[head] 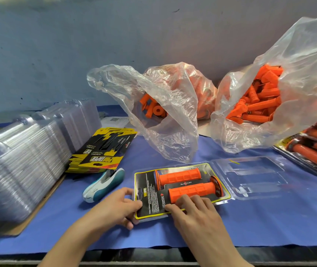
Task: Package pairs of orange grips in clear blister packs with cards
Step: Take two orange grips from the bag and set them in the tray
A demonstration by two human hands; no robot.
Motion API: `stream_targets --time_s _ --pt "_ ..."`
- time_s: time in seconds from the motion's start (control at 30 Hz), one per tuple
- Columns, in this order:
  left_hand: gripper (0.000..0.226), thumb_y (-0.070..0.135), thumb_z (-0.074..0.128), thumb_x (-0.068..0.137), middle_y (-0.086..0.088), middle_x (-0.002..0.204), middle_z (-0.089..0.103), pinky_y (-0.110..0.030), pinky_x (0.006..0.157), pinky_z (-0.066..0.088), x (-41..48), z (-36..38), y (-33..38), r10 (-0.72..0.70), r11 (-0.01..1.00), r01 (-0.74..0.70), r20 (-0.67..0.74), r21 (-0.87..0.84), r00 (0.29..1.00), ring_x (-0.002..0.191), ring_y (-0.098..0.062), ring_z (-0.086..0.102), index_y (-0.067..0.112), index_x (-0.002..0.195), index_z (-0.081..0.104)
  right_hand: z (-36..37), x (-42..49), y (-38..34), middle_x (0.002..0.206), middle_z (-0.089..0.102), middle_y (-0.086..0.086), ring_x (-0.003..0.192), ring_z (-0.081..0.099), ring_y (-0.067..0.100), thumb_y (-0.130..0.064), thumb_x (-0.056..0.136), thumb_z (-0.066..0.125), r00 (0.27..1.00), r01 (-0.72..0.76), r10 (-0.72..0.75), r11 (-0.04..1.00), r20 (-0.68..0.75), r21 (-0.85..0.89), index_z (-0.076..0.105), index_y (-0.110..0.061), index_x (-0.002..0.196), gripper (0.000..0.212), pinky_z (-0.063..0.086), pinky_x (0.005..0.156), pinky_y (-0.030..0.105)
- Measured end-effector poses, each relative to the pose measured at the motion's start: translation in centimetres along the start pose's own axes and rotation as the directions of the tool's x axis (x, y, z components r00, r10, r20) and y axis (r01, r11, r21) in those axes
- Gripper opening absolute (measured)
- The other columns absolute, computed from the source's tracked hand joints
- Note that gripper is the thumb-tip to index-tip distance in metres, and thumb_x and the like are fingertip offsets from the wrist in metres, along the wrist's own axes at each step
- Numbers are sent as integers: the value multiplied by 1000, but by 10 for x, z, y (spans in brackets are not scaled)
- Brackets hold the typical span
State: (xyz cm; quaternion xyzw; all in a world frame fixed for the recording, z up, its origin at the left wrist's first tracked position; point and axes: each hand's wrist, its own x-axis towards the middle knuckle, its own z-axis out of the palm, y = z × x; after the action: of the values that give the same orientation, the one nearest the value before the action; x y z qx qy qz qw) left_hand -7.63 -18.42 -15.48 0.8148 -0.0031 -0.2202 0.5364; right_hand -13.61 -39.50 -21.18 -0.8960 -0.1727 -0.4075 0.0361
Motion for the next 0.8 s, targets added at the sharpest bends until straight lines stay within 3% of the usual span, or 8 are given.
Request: stream_targets --time_s 0.23,0.4,0.53,0.63,0.8 --pt "16 10 59 96 -6 71 66 -26 46 51 3 2 -2 8 1000 -8 -7 29 1000 53 -14 61 12 110 51 2 2 -4 84 61 -5 68 56 21 -16 74 74 1000 23 -22 1000 -3 16 70 -28 92 22 49 61 34" --pt "12 16 57 97 -2 64 68 -26 45 51 7 2 -5 -1 999 2 -19 52 1000 54 -15 64 14 108 52 3 8 -10 87 62 -5 69 56 21 -18 75 71 998 65 -66 997 25 29 70 -29 93 21 46 60 33" --pt "16 30 50 102 -4 59 66 -25 40 48 19 -1 -3 10 999 -4 -158 36 987 47 -17 62 15 101 57 7 8 -15 91 62 -6 74 57 20 -18 81 64 996 77 -78 997 39 32 68 -26 88 12 41 64 33" --pt "18 27 47 103 -8 68 60 -26 40 47 32 -3 1 66 998 -58 -253 39 965 43 -16 57 13 99 58 10 7 -15 93 63 -9 77 60 19 -20 76 70 994 85 -89 995 71 55 68 -27 89 16 43 64 32" --pt "18 26 49 101 -2 45 59 -24 43 41 48 -3 2 93 984 -49 -268 169 959 35 -17 51 16 90 58 10 7 -15 87 63 -10 73 59 19 -22 70 78 991 68 -76 995 109 71 68 -28 86 20 46 61 33"
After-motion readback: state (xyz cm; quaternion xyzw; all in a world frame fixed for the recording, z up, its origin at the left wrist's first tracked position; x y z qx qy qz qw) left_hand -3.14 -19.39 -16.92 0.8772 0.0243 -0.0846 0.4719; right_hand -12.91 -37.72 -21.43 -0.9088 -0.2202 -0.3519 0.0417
